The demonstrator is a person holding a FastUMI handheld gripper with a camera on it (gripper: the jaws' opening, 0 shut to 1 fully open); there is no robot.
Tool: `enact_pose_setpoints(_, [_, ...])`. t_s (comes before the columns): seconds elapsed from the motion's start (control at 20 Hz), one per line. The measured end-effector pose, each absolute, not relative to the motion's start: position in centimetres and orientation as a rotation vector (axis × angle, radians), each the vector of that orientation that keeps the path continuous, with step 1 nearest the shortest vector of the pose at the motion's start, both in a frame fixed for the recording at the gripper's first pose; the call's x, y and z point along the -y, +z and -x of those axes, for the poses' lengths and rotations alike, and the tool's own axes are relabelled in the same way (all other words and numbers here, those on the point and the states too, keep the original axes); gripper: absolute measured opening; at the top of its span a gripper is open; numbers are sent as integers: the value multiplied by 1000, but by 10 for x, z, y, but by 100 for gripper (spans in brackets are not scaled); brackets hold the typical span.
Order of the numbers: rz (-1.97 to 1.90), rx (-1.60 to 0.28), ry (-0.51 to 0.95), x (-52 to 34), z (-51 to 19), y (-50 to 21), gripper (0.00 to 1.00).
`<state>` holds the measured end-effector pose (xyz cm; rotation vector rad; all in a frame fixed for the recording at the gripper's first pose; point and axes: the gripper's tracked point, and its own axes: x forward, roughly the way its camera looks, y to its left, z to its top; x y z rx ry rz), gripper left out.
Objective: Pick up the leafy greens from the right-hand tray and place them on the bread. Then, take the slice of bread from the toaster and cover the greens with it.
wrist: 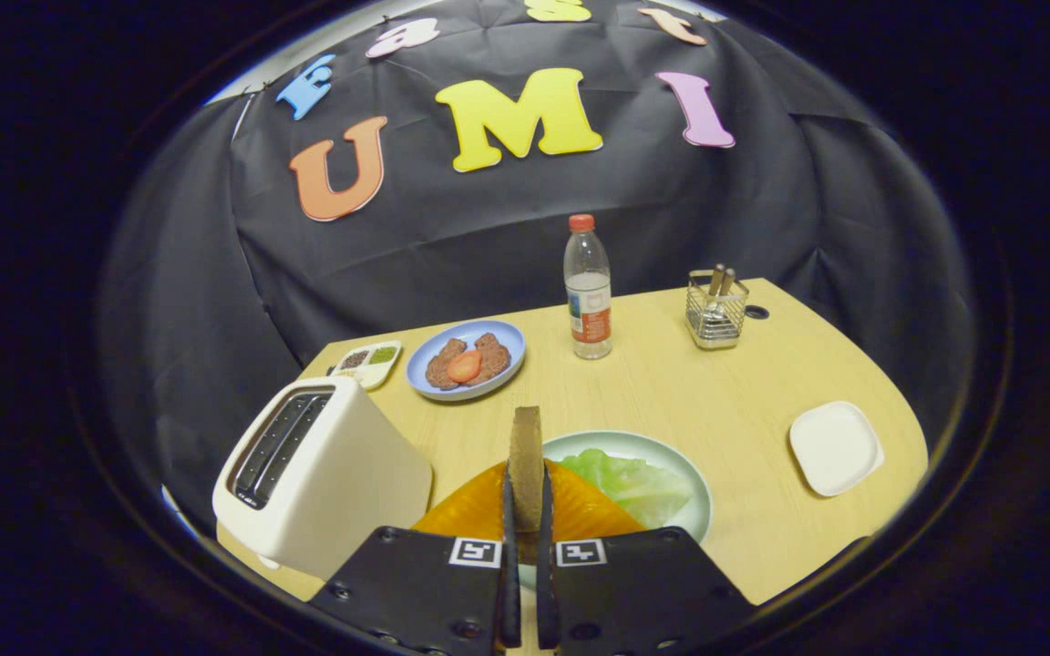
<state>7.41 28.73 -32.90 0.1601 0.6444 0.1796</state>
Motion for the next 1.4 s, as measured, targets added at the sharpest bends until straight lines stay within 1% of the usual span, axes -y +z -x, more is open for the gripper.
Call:
enact_pose_setpoints(0.05, [-159, -648, 178, -283, -76, -333, 7])
enact_pose_setpoints(0.25, [-104, -638, 170, -259, -82, -339, 23])
enact_pose_setpoints(0.35, [-93, -649, 167, -248, -85, -345, 37])
enact_pose_setpoints(0.6, [-99, -662, 159, -218, -91, -349, 60])
enact_pose_setpoints(0.65, [-99, -662, 157, -211, -90, -348, 70])
enact_pose_setpoints(0.75, [-101, -642, 152, -198, -87, -334, 78])
enact_pose_setpoints(0.85, [-91, -594, 153, -181, -88, -307, 89])
enact_pose_setpoints(0.95, [-64, -528, 155, -158, -89, -271, 95])
enact_pose_setpoints(1.0, [-48, -495, 157, -146, -89, -252, 96])
enact_pose_setpoints(1.2, [-4, -371, 173, -98, -86, -176, 96])
enact_pose_setpoints(1.4, [12, -276, 165, -54, -83, -118, 96])
